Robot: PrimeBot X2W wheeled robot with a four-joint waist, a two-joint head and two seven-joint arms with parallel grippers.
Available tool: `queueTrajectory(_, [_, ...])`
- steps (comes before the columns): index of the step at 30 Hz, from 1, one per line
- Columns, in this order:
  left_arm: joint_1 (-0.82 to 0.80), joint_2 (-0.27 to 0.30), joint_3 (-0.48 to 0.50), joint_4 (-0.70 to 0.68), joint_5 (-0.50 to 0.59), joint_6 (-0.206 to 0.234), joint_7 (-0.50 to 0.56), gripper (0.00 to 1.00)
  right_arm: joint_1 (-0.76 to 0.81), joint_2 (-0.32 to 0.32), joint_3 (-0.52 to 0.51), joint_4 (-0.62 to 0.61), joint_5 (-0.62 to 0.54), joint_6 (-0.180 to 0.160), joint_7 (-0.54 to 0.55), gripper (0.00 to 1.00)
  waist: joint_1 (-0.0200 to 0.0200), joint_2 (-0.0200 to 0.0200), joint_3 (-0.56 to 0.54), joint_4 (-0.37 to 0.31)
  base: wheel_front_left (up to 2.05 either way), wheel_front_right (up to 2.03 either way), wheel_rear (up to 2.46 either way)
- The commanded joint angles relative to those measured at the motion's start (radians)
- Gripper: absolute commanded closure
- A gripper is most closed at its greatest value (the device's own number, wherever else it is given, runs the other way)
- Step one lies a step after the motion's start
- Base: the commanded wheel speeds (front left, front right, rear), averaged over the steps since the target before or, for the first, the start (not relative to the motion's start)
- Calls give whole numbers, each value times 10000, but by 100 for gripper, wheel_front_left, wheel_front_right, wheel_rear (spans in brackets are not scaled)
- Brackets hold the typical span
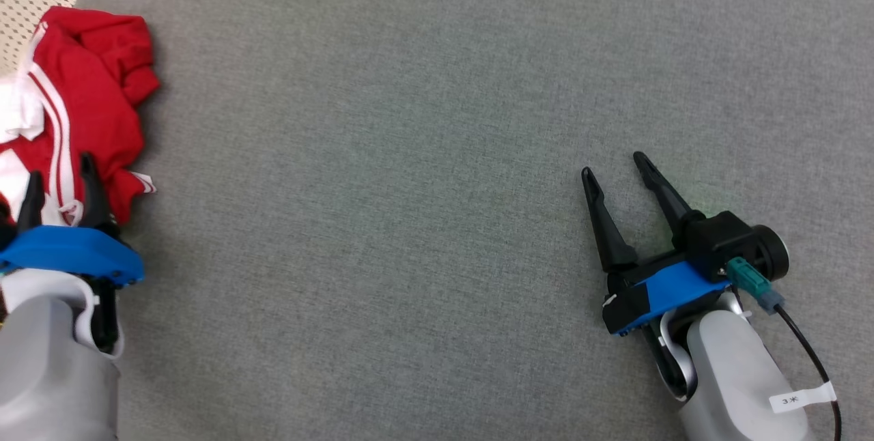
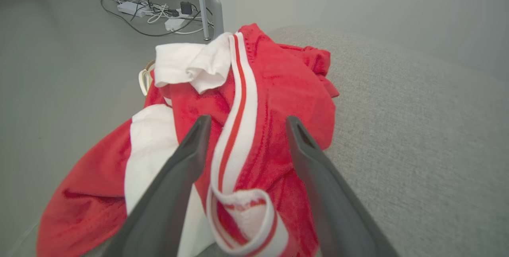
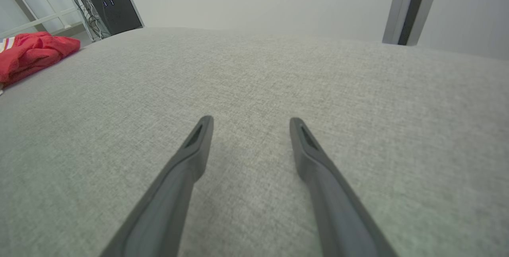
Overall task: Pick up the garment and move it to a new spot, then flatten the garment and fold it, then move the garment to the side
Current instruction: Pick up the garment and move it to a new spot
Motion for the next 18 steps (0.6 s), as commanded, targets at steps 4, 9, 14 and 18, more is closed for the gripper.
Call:
queueTrajectory(4, [-774, 358, -503, 937, -667, -12, 247, 0, 115, -190, -274, 340, -13, -19, 66, 0, -2, -1, 365, -105, 0, 0, 0])
queueTrajectory(9, [-1055, 452, -1079, 1634, -1496, -12, 534, 100, 120, -219, -462, 361, 67, -22, 78, 0, -2, -1, 453, -197, 0, 0, 0])
queueTrajectory(14, [-916, 565, -1766, 1373, -2204, -13, 228, 100, 184, -212, -531, 370, 325, -22, 74, 0, -2, -1, 197, -229, 0, 0, 0])
queueTrajectory(18, [-750, 836, -2491, 432, -2465, -13, -22, 100, 335, -147, -561, 289, 518, -19, 51, 0, -2, -1, -247, -238, 0, 0, 0])
